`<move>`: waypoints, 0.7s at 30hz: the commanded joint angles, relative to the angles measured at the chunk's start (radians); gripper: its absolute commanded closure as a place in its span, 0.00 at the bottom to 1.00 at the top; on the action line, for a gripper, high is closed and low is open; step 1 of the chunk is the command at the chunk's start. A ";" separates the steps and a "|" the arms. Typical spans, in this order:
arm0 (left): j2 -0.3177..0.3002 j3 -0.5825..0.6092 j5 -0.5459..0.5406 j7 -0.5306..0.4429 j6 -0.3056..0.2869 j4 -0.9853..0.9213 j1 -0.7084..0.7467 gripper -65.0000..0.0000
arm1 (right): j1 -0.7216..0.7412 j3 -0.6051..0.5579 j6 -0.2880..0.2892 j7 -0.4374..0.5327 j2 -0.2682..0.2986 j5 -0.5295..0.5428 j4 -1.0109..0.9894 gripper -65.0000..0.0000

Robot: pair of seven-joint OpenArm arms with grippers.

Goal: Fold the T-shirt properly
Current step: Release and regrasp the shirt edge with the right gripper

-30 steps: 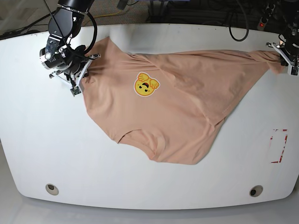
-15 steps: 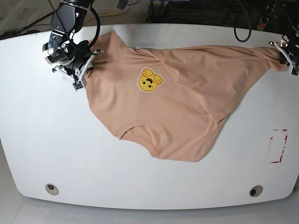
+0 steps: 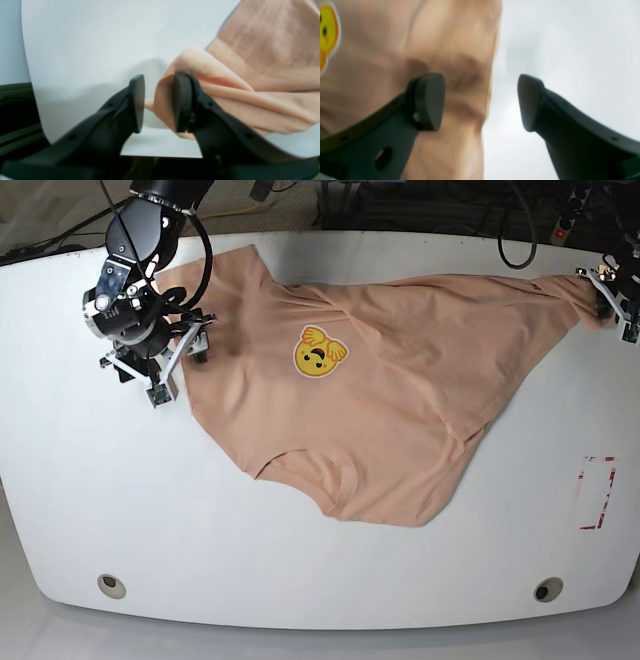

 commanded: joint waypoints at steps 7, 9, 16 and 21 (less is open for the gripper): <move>0.037 -0.012 0.081 -0.016 0.006 0.013 0.001 1.00 | 0.200 -0.010 -0.002 0.019 0.034 -0.001 -0.233 0.34; 0.050 -0.013 0.086 -0.016 0.006 0.018 0.001 0.99 | 0.244 -0.046 -0.002 0.022 0.054 -0.003 -0.294 0.34; 0.060 -0.013 0.085 -0.016 0.006 0.019 0.001 0.99 | 0.381 -0.132 -0.002 0.105 0.068 -0.003 -0.457 0.34; 0.073 -0.013 0.088 -0.016 0.006 0.021 0.001 0.99 | 0.531 -0.135 -0.002 0.205 0.089 -0.004 -0.682 0.34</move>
